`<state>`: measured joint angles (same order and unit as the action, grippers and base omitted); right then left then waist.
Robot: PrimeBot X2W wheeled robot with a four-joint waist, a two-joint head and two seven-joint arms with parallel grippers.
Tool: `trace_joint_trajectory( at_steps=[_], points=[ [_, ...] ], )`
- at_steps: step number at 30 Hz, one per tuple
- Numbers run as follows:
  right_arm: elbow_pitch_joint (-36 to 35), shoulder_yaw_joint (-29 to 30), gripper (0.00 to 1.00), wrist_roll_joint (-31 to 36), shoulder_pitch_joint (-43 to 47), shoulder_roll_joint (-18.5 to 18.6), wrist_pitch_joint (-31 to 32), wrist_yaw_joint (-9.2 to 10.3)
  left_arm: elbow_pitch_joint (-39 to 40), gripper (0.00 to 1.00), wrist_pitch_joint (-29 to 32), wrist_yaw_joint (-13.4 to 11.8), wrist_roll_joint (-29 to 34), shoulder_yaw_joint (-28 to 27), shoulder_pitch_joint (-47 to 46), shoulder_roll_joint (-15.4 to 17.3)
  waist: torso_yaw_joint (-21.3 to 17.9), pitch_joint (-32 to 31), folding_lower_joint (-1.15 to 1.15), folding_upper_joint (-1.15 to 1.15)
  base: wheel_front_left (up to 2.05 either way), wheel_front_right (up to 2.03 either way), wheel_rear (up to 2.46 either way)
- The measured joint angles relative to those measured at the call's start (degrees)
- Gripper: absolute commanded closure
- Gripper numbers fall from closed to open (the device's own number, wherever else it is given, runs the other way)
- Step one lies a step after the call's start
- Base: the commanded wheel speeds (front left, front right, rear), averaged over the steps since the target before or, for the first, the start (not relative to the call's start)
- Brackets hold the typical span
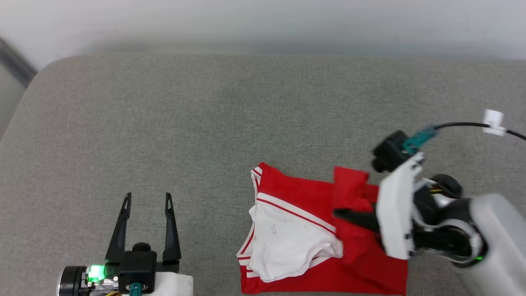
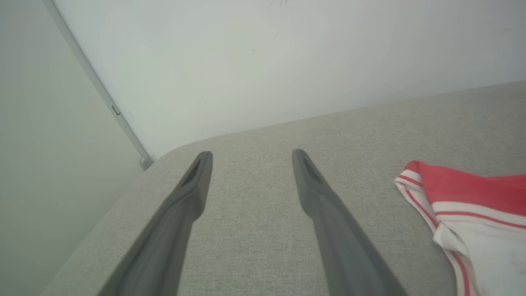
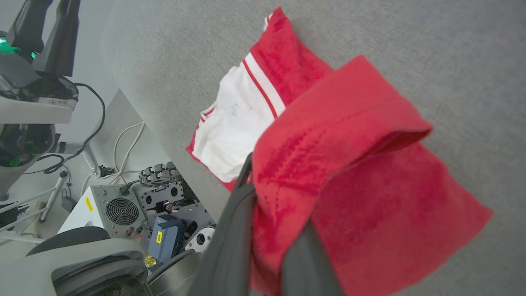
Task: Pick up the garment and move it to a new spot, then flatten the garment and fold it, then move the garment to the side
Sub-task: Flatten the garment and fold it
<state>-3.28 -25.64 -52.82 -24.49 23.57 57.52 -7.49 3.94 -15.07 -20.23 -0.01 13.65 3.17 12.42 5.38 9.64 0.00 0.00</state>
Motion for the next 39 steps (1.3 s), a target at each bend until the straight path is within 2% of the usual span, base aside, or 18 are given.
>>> trace_joint_trajectory(
  at_steps=[4, 11, 16, 21, 22, 23, 28, 31, 35, 39],
  points=[
    [4.6, -6.8, 1.00, 3.0, -4.2, -3.8, -0.4, -0.01, 0.0, 0.00, 0.0, 0.2, -0.2, 0.1, -0.9, -0.2, 0.7, 1.3, 0.00, 0.00, 0.00, 0.00, 0.00],
    [15.8, -15.8, 1.00, 8.3, -10.4, -6.1, -5.0, 0.00, -0.2, 0.00, 0.0, 0.6, -0.3, 0.1, -2.4, -0.8, 2.0, 3.5, 0.00, 0.00, 0.00, 0.00, 0.00],
    [21.1, -22.6, 1.00, 9.1, -12.8, -6.2, -6.8, 0.00, -0.5, 0.00, 0.0, 1.0, -0.3, -0.2, -3.0, -1.1, 2.5, 4.7, 0.00, 0.00, 0.00, 0.00, 0.00],
    [23.4, -26.5, 1.00, 8.3, -14.4, -5.4, -11.2, -0.02, -1.0, 0.00, 0.0, 1.2, -0.3, -0.6, -3.2, -1.2, 2.3, 4.5, 0.00, 0.00, 0.00, 0.00, 0.00],
    [23.4, -26.9, 0.62, 7.7, -14.4, -5.1, -12.3, -0.02, -1.3, 0.00, 0.0, 1.5, -0.3, -0.6, -3.2, -1.2, 2.2, 4.3, 0.01, 0.00, 0.00, 0.00, 0.00],
    [23.2, -27.1, 0.00, 6.9, -14.3, -4.6, -13.5, -0.03, -1.4, 0.00, 0.0, 1.6, -0.3, -0.7, -3.2, -1.2, 2.2, 3.9, 0.00, 0.00, 0.00, 0.00, 0.00],
    [18.6, -26.5, 0.00, 4.9, -15.4, -0.5, -20.6, -0.01, -1.7, 0.00, 0.0, 1.6, -0.6, -1.6, -1.9, -1.0, 1.4, 1.7, 0.00, 0.00, 0.00, 0.00, 0.00],
    [16.0, -24.1, 0.00, 6.1, -16.0, 2.5, -27.0, -0.01, -1.6, 0.00, 0.0, 1.6, -0.6, -2.1, -0.8, -1.0, 0.5, 0.3, 0.00, 0.00, 0.00, 0.00, 0.00],
    [15.4, -17.4, 0.00, 10.7, -15.7, 4.6, -38.2, -0.01, -1.5, 0.00, 0.0, 1.8, -0.7, -2.6, 0.3, -1.0, -0.8, -1.3, 0.00, 0.00, 0.00, 0.00, 0.00],
    [17.7, -6.8, 0.00, 17.8, -12.2, 3.4, -50.2, -0.01, -1.3, 0.00, 0.0, 2.1, -0.7, -3.1, 1.2, -0.9, -2.1, -2.3, 0.00, 0.00, 0.00, 0.00, 0.00]
  ],
)
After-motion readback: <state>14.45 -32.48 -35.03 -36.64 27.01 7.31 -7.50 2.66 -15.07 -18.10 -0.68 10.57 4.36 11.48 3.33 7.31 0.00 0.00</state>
